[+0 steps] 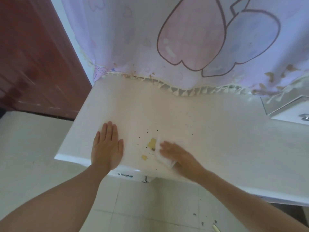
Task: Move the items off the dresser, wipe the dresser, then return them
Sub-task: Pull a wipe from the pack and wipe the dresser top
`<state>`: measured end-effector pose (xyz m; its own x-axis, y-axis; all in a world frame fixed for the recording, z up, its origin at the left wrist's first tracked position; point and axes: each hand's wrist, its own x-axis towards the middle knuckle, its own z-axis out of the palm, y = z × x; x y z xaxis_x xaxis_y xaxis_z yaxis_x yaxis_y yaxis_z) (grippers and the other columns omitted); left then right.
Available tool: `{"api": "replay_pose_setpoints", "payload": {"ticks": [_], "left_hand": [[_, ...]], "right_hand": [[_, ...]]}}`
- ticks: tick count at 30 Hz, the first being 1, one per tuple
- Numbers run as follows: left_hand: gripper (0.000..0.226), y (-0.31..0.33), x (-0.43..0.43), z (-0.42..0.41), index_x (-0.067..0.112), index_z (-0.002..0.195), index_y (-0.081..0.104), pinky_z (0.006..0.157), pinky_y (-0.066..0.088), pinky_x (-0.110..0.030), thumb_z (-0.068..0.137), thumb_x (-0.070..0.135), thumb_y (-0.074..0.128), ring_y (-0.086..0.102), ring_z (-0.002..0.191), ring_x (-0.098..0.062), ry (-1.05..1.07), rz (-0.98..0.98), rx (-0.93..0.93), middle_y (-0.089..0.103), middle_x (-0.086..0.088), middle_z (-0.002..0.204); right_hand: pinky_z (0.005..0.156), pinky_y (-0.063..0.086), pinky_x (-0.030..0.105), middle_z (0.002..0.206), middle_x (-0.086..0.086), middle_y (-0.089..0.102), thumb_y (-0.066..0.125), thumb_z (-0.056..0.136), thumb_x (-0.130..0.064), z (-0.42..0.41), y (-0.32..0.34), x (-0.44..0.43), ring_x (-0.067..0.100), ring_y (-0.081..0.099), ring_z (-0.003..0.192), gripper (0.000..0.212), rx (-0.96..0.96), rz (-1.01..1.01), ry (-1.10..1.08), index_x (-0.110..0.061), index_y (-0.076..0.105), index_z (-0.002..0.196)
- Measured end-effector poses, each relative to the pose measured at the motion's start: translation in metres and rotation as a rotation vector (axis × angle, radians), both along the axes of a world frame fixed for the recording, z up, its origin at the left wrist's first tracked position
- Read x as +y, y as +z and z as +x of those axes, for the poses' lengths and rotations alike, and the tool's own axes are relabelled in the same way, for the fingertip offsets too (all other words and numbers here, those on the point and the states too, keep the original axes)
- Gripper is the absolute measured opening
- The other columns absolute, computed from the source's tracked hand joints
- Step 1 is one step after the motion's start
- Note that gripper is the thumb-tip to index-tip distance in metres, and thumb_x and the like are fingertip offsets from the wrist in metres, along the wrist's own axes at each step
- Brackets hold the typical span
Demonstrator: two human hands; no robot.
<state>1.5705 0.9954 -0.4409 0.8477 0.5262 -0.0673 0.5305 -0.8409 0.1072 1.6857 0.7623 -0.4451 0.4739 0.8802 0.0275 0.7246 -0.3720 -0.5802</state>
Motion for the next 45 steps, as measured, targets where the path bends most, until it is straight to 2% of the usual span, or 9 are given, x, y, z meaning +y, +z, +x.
{"api": "replay_pose_setpoints", "payload": {"ticks": [7, 11, 17, 25, 28, 30, 37, 42, 45], "left_hand": [[0.088, 0.002, 0.000, 0.001, 0.004, 0.147, 0.012, 0.117, 0.008, -0.037, 0.073, 0.044, -0.013, 0.007, 0.145, -0.024, 0.009, -0.015, 0.018, 0.010, -0.011, 0.156], [0.081, 0.003, -0.002, 0.001, 0.003, 0.146, 0.015, 0.117, 0.010, -0.039, 0.079, 0.043, -0.007, 0.009, 0.145, -0.025, 0.008, -0.019, 0.012, 0.012, -0.012, 0.155], [0.089, 0.005, -0.001, 0.001, 0.005, 0.147, 0.005, 0.117, 0.004, -0.035, 0.070, 0.044, -0.018, 0.001, 0.145, -0.023, 0.010, -0.017, 0.037, 0.003, -0.010, 0.157], [0.085, 0.006, -0.002, 0.001, 0.005, 0.147, 0.006, 0.117, 0.005, -0.036, 0.074, 0.043, -0.014, 0.002, 0.145, -0.022, 0.012, -0.019, 0.043, 0.004, -0.009, 0.157], [0.078, 0.008, -0.002, 0.001, 0.006, 0.147, 0.005, 0.118, 0.005, -0.036, 0.079, 0.041, -0.008, 0.001, 0.146, -0.022, 0.018, -0.032, 0.051, 0.003, -0.009, 0.157], [0.085, 0.008, -0.001, 0.000, 0.005, 0.147, 0.007, 0.117, 0.006, -0.036, 0.074, 0.043, -0.014, 0.002, 0.145, -0.022, 0.010, -0.025, 0.057, 0.004, -0.009, 0.157], [0.079, 0.008, -0.002, 0.001, 0.005, 0.147, 0.006, 0.118, 0.005, -0.036, 0.078, 0.041, -0.008, 0.001, 0.145, -0.022, 0.028, -0.028, 0.064, 0.003, -0.009, 0.157], [0.090, 0.007, -0.002, 0.001, 0.006, 0.147, 0.005, 0.117, 0.003, -0.035, 0.069, 0.044, -0.018, -0.001, 0.145, -0.021, 0.029, -0.021, 0.073, 0.002, -0.008, 0.157], [0.083, 0.007, -0.001, 0.002, 0.006, 0.147, 0.006, 0.117, 0.004, -0.036, 0.075, 0.042, -0.010, 0.000, 0.145, -0.021, 0.034, -0.032, 0.066, 0.003, -0.008, 0.157]], "right_hand": [[0.116, 0.008, 0.019, 0.133, 0.010, 0.049, 0.026, 0.066, 0.008, -0.057, 0.009, -0.024, -0.003, 0.018, 0.138, 0.063, 0.161, -0.012, 0.308, -0.004, 0.054, 0.121], [0.111, 0.006, 0.009, 0.129, 0.024, 0.048, 0.027, 0.084, 0.002, 0.020, 0.040, 0.023, -0.013, 0.020, 0.133, 0.045, 0.126, 0.109, 0.018, 0.006, 0.058, 0.117], [0.112, 0.010, 0.021, 0.149, 0.016, 0.026, 0.033, 0.088, -0.002, 0.115, 0.017, 0.066, 0.024, 0.022, 0.141, 0.049, 0.031, -0.035, -0.360, -0.001, 0.035, 0.137], [0.114, 0.006, 0.022, 0.151, 0.008, 0.029, 0.037, 0.088, 0.014, -0.014, 0.014, 0.058, 0.020, 0.023, 0.140, 0.054, 0.150, -0.094, 0.272, -0.004, 0.038, 0.139], [0.110, 0.032, 0.038, 0.133, 0.017, 0.053, 0.029, 0.093, 0.008, -0.054, 0.010, 0.028, 0.028, 0.046, 0.127, 0.039, 0.048, -0.086, 0.523, 0.004, 0.057, 0.120], [0.105, 0.039, 0.029, 0.120, 0.010, 0.064, 0.017, 0.100, -0.006, -0.072, 0.009, 0.007, 0.022, 0.056, 0.117, 0.047, 0.068, -0.047, 0.596, -0.005, 0.062, 0.110], [0.110, 0.010, 0.005, 0.127, 0.025, 0.053, 0.021, 0.066, -0.002, 0.070, 0.046, -0.006, 0.022, 0.043, 0.123, 0.064, -0.062, 0.016, -0.064, 0.005, 0.058, 0.117], [0.100, 0.006, -0.004, 0.128, 0.033, 0.047, 0.027, 0.076, 0.003, 0.148, 0.032, -0.036, 0.047, 0.044, 0.121, 0.051, -0.076, -0.086, -0.464, 0.012, 0.054, 0.118], [0.103, 0.009, 0.002, 0.146, 0.005, 0.039, 0.031, 0.092, -0.001, 0.111, 0.013, -0.029, 0.020, 0.042, 0.131, 0.038, -0.175, -0.014, -0.288, 0.007, 0.052, 0.122]]}}
